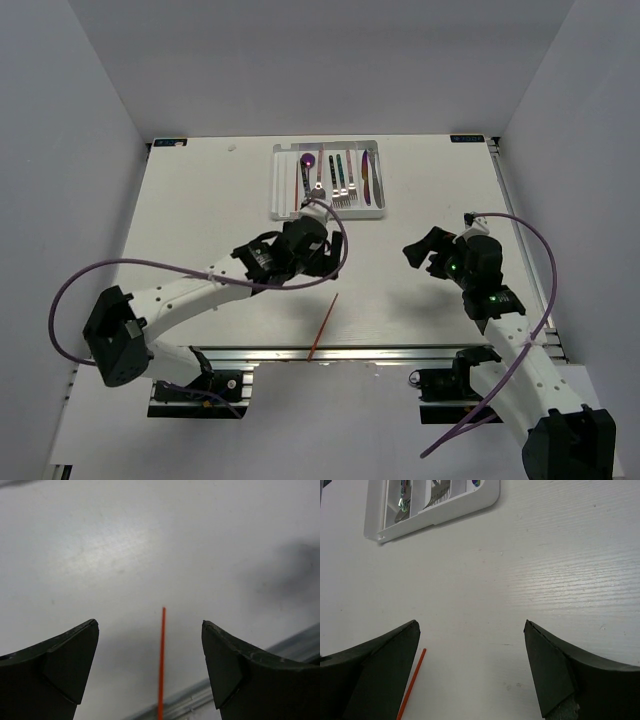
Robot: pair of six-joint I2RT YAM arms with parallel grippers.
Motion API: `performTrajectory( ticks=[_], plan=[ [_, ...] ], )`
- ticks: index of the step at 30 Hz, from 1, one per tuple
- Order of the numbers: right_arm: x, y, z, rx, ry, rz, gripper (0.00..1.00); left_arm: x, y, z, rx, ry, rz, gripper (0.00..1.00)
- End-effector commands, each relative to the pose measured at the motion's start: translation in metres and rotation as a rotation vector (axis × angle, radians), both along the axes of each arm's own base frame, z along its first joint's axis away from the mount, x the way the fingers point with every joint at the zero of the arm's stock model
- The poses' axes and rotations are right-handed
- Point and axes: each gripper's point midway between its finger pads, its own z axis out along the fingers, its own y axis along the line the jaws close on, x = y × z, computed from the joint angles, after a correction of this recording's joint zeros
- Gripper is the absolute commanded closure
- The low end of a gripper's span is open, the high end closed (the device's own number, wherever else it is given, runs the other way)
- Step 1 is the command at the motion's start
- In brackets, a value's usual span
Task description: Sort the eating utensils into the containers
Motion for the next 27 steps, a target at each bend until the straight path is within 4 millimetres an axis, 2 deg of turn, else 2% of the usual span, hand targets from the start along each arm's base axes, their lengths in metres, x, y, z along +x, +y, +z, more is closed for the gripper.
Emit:
performTrajectory(
  ticks=[1,2,5,8,10,11,15,18,22,27],
  plan=[
    [0.004,0.002,0.024,-0.017,-0.062,0.028,0.11,-0.041,0.000,-0.024,-0.034,0.101,0.025,0.08],
    [0.004,0.001,0.024,-0.026,-0.059,0.025,0.11,-0.058,-0.005,-0.031,-0.016,0.118,-0.009,0.12],
    [0.002,-0.001,0.028,-0.038,-0.068,0.026,0.11,-0.082,0.002,-0.053,0.074,0.152,-0.008,0.22],
    [-0.002,-0.002,0.030,-0.044,-0.074,0.024,0.11,-0.098,0.005,-0.059,0.075,0.172,-0.009,0.33],
    [-0.005,-0.004,0.030,-0.051,-0.072,0.018,0.11,-0.106,0.006,-0.062,0.058,0.186,-0.020,0.33],
    [-0.006,-0.004,0.032,-0.049,-0.084,0.018,0.11,-0.108,0.005,-0.063,0.054,0.192,-0.025,0.38],
    [-0.008,-0.006,0.032,-0.053,-0.085,0.013,0.11,-0.121,-0.008,-0.075,0.046,0.224,-0.070,0.39],
    [-0.008,-0.006,0.031,-0.058,-0.081,0.015,0.11,-0.130,-0.014,-0.091,0.070,0.246,-0.080,0.39],
    [-0.009,-0.006,0.031,-0.060,-0.082,0.016,0.11,-0.136,-0.012,-0.107,0.091,0.269,-0.071,0.40],
    [-0.010,-0.007,0.032,-0.063,-0.088,0.017,0.11,-0.138,-0.007,-0.116,0.113,0.282,-0.059,0.42]
  ],
)
